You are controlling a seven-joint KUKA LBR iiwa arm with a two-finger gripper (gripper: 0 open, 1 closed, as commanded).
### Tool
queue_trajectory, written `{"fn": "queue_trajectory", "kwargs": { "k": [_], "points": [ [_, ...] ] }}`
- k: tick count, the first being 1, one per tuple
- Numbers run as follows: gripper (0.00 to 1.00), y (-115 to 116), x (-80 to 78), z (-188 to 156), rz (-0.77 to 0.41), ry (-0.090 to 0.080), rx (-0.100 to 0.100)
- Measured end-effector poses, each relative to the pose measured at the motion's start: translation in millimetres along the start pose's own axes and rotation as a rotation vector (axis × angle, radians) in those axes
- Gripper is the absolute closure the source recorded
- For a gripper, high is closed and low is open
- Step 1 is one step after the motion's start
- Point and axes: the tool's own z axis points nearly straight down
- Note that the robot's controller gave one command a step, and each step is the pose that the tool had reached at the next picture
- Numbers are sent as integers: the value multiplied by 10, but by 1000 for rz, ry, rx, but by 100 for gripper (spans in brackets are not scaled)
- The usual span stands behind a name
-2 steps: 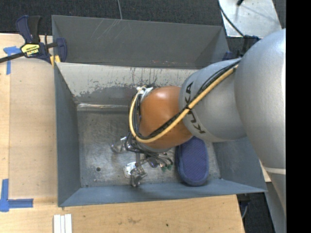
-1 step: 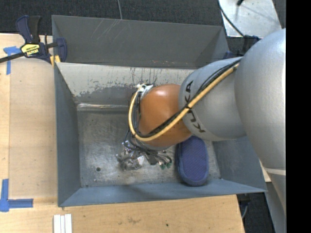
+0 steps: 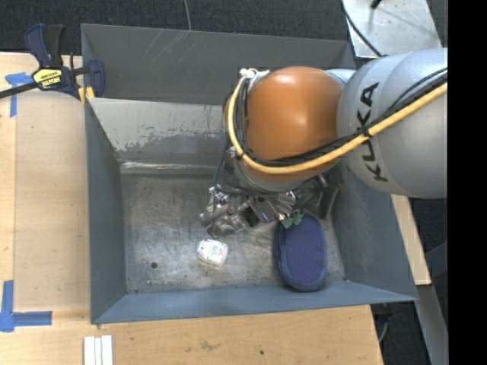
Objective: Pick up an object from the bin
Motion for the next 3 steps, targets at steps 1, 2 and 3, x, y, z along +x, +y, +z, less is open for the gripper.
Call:
{"fn": "queue_trajectory", "kwargs": {
  "k": [1,2,3],
  "points": [
    [100,-109,-75,644,154,14,-2],
    [100,-737,201,-34,165,3,4],
    [100,-978,340,722,384,15,0]
  ]
}}
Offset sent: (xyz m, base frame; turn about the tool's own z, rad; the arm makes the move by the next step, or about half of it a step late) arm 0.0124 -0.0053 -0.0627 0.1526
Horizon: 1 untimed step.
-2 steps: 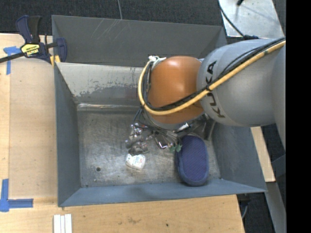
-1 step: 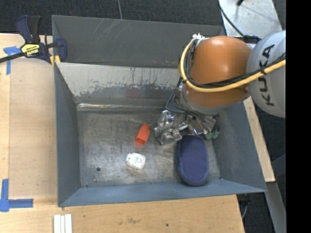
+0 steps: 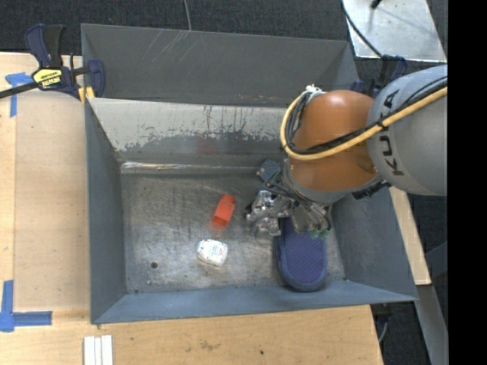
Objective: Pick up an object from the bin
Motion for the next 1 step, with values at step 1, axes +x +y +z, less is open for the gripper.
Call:
{"fn": "queue_trajectory", "kwargs": {
  "k": [1],
  "points": [
    [0,6,-12,-21,-1,-5,-1]
  ]
}}
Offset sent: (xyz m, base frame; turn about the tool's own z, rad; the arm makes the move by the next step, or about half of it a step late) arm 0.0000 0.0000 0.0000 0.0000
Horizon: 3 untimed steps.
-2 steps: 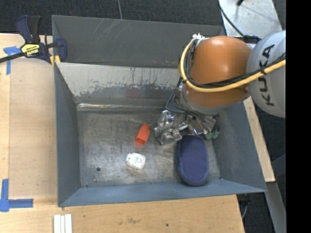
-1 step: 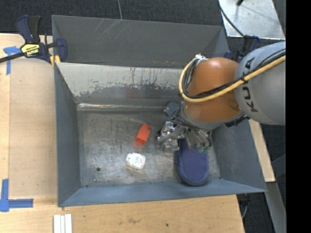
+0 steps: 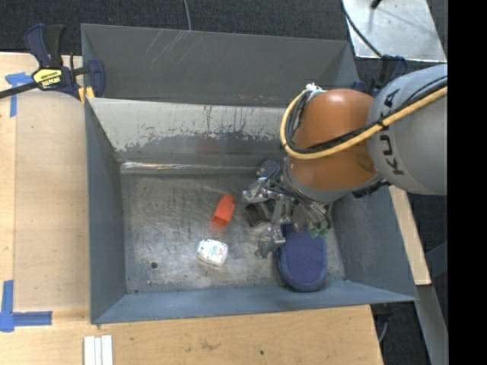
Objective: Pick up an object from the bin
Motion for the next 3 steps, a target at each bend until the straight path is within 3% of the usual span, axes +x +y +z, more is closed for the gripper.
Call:
{"fn": "queue_trajectory", "kwargs": {
  "k": [1,2,3],
  "points": [
    [0,-638,-371,165,-225,-4,3],
    [0,-811,-847,588,-153,19,-11],
    [100,-830,-859,573,-149,22,-11]
  ]
}}
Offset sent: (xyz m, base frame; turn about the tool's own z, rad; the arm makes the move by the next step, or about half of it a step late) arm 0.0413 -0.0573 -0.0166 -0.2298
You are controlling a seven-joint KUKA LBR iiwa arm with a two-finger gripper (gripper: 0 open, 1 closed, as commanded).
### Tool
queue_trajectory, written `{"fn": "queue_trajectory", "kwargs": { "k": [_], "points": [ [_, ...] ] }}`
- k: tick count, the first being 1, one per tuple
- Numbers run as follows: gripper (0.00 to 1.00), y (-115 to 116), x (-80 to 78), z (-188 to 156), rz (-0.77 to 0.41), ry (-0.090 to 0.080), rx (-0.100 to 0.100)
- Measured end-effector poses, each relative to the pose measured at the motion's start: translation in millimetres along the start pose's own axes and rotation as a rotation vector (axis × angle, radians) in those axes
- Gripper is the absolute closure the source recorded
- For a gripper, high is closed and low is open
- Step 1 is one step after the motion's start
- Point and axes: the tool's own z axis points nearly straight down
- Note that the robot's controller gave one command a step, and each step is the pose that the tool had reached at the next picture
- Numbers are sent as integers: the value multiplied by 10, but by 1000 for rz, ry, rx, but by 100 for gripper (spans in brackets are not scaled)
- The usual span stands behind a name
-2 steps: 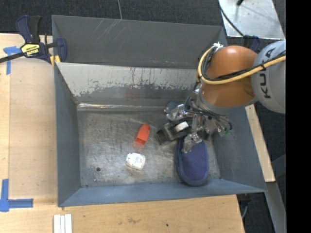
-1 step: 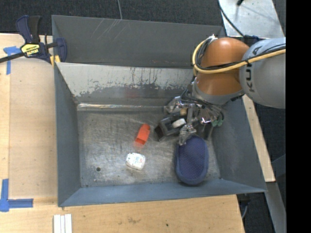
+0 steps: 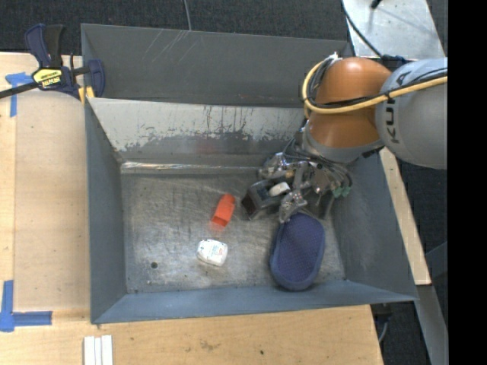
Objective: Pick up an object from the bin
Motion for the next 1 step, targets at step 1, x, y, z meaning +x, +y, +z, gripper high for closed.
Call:
{"fn": "queue_trajectory", "kwargs": {
  "k": [1],
  "points": [
    [100,108,12,-1556,-361,-21,17]
  ]
}}
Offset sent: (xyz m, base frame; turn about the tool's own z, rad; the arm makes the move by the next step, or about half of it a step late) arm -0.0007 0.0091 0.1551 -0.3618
